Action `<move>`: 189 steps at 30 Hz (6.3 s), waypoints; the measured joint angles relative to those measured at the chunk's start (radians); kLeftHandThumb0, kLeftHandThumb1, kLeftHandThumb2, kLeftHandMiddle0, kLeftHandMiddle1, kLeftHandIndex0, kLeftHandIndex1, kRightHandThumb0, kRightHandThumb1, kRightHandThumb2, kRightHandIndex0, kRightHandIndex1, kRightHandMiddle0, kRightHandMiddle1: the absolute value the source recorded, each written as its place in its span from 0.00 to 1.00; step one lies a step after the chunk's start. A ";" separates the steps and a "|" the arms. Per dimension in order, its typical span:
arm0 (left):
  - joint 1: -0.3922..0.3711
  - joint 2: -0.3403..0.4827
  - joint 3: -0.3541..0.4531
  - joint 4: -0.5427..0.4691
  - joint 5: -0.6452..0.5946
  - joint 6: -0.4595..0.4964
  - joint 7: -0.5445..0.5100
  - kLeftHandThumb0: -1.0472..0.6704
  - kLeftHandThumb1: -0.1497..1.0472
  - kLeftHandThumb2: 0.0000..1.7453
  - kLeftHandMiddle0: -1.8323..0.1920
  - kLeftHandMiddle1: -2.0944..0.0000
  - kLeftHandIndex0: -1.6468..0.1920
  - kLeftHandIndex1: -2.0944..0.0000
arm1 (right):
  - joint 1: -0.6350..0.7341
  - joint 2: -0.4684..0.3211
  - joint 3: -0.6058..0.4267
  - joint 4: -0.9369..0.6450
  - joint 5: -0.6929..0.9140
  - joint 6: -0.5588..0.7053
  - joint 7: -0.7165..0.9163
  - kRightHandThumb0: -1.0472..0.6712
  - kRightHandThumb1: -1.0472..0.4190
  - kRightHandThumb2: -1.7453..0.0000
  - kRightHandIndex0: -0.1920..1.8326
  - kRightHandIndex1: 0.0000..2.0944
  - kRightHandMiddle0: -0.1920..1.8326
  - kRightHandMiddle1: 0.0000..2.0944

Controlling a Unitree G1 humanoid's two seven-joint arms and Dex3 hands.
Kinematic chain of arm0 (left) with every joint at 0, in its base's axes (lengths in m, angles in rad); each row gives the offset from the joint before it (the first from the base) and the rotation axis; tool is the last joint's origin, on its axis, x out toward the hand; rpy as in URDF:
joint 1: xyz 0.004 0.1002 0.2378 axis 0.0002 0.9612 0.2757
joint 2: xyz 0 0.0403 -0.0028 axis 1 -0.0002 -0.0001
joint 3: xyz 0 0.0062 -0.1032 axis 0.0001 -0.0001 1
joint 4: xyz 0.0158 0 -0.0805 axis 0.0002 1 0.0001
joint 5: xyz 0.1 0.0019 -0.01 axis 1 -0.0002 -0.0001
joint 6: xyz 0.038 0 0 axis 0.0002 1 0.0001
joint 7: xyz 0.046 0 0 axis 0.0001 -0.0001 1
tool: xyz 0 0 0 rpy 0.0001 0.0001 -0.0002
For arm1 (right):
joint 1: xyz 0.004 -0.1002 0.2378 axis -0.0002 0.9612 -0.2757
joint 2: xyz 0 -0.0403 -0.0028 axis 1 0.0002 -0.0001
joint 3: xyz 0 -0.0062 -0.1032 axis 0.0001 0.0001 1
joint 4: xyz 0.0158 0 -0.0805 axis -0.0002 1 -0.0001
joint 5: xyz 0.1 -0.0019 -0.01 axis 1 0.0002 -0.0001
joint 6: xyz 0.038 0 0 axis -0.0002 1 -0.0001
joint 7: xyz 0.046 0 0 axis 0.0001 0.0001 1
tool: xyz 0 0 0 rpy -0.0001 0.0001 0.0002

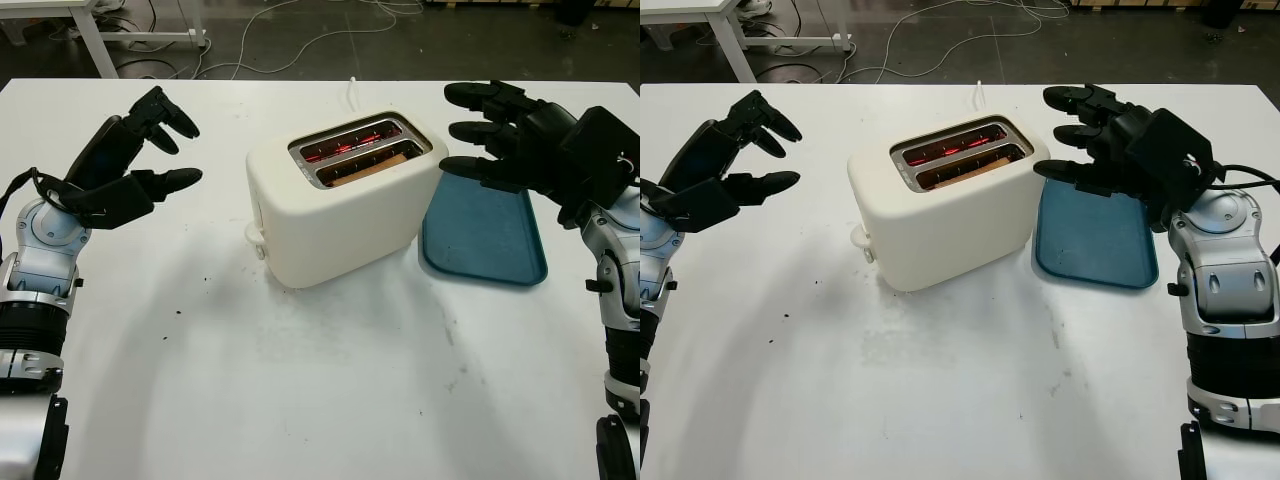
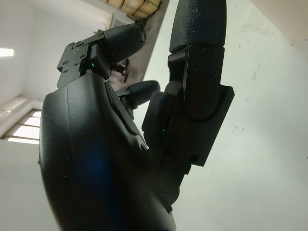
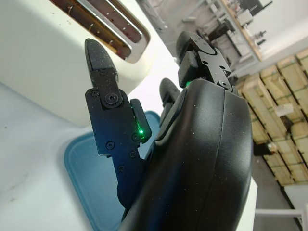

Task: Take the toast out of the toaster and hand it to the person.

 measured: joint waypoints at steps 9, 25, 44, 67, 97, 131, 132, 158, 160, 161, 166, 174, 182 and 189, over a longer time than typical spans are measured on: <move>0.000 0.000 0.000 0.000 0.000 -0.001 0.000 0.00 0.89 0.19 0.91 0.18 0.90 0.24 | 0.000 0.000 0.000 0.000 0.000 0.000 0.000 0.38 0.15 1.00 0.09 0.26 0.14 0.16; 0.000 0.000 0.000 0.003 0.000 -0.002 0.000 0.00 0.89 0.19 0.91 0.18 0.90 0.24 | 0.000 0.000 0.000 0.000 0.000 0.000 0.000 0.38 0.15 1.00 0.09 0.26 0.14 0.16; 0.000 0.000 0.000 0.004 0.000 -0.012 0.000 0.00 0.89 0.19 0.91 0.18 0.90 0.24 | 0.000 0.001 0.000 0.000 0.000 0.002 0.000 0.38 0.16 1.00 0.09 0.25 0.14 0.17; 0.000 0.000 0.000 0.003 0.000 -0.008 0.000 0.00 0.89 0.19 0.91 0.18 0.90 0.24 | 0.000 0.000 0.001 0.000 -0.002 0.001 0.001 0.37 0.15 1.00 0.09 0.26 0.14 0.18; 0.000 -0.003 0.000 -0.001 -0.005 -0.005 0.000 0.00 0.89 0.19 0.91 0.18 0.90 0.24 | -0.442 -0.043 0.179 0.401 -0.294 -0.653 -0.002 0.53 0.42 1.00 0.61 0.21 0.61 0.13; 0.000 -0.009 0.006 0.002 -0.002 -0.021 0.012 0.00 0.89 0.20 0.91 0.17 0.90 0.24 | -0.478 -0.008 0.356 0.596 -0.522 -0.905 -0.021 0.35 0.27 1.00 0.59 0.15 0.62 0.02; 0.000 -0.009 0.006 0.002 -0.003 -0.021 0.012 0.00 0.89 0.19 0.91 0.17 0.90 0.24 | -0.478 -0.006 0.358 0.600 -0.522 -0.905 -0.021 0.35 0.27 1.00 0.59 0.15 0.62 0.02; 0.000 -0.009 0.006 0.003 -0.004 -0.022 0.015 0.00 0.89 0.20 0.91 0.17 0.90 0.24 | -0.484 0.005 0.383 0.620 -0.524 -0.910 0.027 0.37 0.25 0.99 0.66 0.40 0.75 0.05; 0.000 -0.009 0.006 0.003 -0.004 -0.022 0.015 0.00 0.89 0.20 0.91 0.17 0.90 0.24 | -0.484 0.005 0.387 0.619 -0.530 -0.910 0.022 0.34 0.24 0.99 0.67 0.47 0.78 0.06; 0.000 -0.009 0.006 0.003 -0.004 -0.022 0.015 0.00 0.89 0.20 0.91 0.17 0.90 0.24 | -0.484 0.005 0.389 0.618 -0.537 -0.910 0.012 0.31 0.23 1.00 0.67 0.57 0.80 0.07; 0.000 -0.009 0.006 0.003 -0.005 -0.022 0.015 0.00 0.89 0.19 0.91 0.17 0.90 0.24 | -0.484 0.005 0.398 0.614 -0.582 -0.924 -0.053 0.26 0.15 1.00 0.65 0.81 0.67 0.53; 0.000 -0.009 0.006 0.010 -0.005 -0.024 0.015 0.00 0.89 0.19 0.91 0.17 0.90 0.24 | -0.495 -0.001 0.431 0.612 -0.630 -0.934 -0.058 0.30 0.09 0.89 0.64 0.78 0.59 0.64; 0.000 -0.009 0.006 0.010 -0.006 -0.024 0.015 0.00 0.89 0.18 0.91 0.18 0.90 0.24 | -0.499 -0.013 0.437 0.614 -0.642 -0.977 -0.091 0.37 0.09 0.86 0.64 0.83 0.53 0.83; 0.000 -0.010 0.008 0.009 -0.015 -0.016 0.009 0.00 0.89 0.18 0.91 0.19 0.90 0.25 | -0.523 -0.013 0.381 0.671 -0.597 -0.957 -0.074 0.41 0.09 0.87 0.63 0.83 0.51 0.83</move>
